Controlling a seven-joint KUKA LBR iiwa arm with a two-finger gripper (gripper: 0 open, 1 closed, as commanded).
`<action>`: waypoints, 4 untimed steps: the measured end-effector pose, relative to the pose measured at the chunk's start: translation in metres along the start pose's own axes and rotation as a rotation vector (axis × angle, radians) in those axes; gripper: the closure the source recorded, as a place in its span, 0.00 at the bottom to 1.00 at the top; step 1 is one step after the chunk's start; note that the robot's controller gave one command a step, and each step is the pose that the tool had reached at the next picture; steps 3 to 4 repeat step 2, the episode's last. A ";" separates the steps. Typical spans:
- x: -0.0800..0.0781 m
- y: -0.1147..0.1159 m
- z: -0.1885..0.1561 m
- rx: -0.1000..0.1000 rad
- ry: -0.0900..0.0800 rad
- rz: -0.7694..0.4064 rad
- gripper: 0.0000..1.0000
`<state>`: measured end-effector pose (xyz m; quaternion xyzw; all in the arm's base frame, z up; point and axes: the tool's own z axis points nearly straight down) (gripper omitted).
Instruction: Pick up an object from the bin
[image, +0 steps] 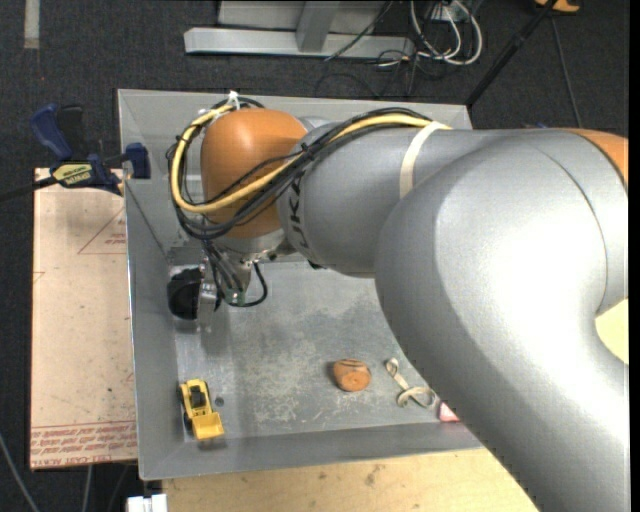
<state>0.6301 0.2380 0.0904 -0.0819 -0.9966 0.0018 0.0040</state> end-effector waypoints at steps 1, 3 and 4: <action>-0.001 0.001 -0.024 -0.003 -0.004 0.000 1.00; -0.002 0.001 -0.044 -0.007 -0.011 0.000 1.00; -0.002 0.001 -0.044 -0.007 -0.011 0.000 1.00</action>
Offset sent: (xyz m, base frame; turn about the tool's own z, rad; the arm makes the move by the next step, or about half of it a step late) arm 0.0000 0.0000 0.0541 0.0000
